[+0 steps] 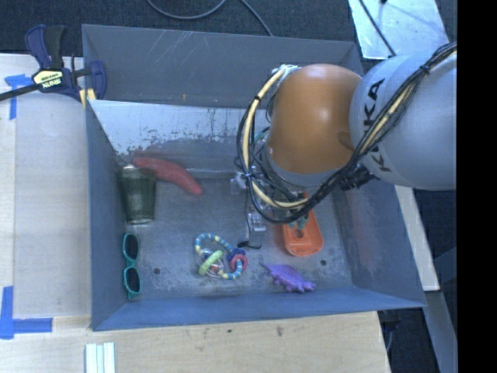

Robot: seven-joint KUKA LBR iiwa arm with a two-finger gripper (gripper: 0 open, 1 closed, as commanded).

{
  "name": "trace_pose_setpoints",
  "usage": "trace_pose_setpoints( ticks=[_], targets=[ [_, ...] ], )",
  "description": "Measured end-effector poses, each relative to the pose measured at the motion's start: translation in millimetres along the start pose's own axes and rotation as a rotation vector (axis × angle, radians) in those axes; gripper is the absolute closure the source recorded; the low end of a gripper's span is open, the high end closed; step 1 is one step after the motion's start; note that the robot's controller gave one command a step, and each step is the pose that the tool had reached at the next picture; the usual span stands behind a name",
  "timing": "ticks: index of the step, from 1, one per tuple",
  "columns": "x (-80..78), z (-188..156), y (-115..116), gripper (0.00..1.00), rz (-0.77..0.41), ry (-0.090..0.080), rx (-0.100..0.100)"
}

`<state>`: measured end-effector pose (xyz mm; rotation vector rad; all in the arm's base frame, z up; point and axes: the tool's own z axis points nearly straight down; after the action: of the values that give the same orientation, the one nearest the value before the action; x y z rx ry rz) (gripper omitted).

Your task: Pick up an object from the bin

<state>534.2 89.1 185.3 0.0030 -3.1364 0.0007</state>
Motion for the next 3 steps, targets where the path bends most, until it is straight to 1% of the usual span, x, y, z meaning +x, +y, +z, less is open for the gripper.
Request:
trace_pose_setpoints(
  ticks=[1,2,3],
  targets=[
    [-1.4,-5,0,0.0,0.002,-0.008,-0.001],
    [13.6,38,1,0.0,-0.013,-0.014,-0.002],
    [29.6,77,-6,0.0,-0.176,-0.007,0.0]
  ],
)
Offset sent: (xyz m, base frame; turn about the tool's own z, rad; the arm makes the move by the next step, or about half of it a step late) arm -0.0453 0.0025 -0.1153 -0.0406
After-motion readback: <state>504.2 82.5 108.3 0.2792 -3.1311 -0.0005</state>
